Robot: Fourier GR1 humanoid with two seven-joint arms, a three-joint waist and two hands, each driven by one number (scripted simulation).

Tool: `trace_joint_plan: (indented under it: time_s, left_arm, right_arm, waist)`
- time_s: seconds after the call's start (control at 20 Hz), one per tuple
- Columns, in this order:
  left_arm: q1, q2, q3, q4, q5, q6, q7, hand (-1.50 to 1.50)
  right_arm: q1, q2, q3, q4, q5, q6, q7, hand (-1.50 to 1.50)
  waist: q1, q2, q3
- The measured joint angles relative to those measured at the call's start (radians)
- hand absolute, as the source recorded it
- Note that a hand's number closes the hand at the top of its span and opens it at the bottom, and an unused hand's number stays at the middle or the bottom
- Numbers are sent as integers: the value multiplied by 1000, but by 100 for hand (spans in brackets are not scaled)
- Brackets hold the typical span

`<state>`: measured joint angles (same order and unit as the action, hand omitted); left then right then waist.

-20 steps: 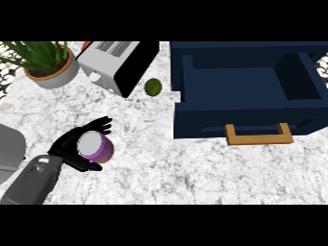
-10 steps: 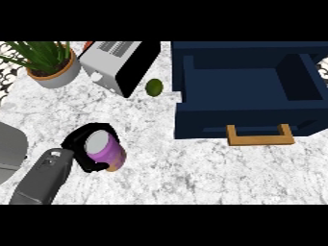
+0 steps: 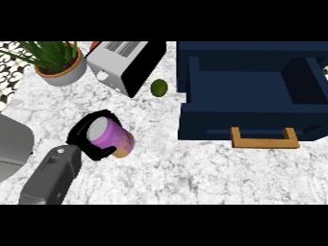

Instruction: Pick up the can, place it into the drawer and close the drawer

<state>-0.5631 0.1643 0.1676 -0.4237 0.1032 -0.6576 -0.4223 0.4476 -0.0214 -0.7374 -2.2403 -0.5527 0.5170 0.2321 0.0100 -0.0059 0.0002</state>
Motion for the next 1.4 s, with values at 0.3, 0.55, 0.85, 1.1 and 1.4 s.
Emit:
trace_joint_plan:
  time_s: [0.3, 0.55, 0.85, 1.1, 1.4]
  left_arm:
    - [10, -66, 130, -90, 104, 300, -33, 150]
    - [3, -129, 103, -294, 128, 477, 41, 150]
    - [33, -156, -7, -597, 166, 643, 229, 150]
    - [26, -162, -122, -788, 179, 807, 373, 150]
    - [-17, -162, -204, -951, 142, 941, 527, 150]
  right_arm:
    - [28, 12, -17, -16, -18, 9, -7, -150]
    - [16, 5, -29, -6, -19, 7, -2, -150]
    - [29, 15, 6, -27, -4, -9, -4, -150]
    - [64, 19, 19, -56, -26, -16, -15, -150]
    - [65, 18, 36, -56, -21, -30, -19, -150]
  waist:
    - [8, -7, 2]
    - [10, -7, 2]
    - [3, -5, 1]
    - [-10, -2, 1]
    - [-14, 1, 0]
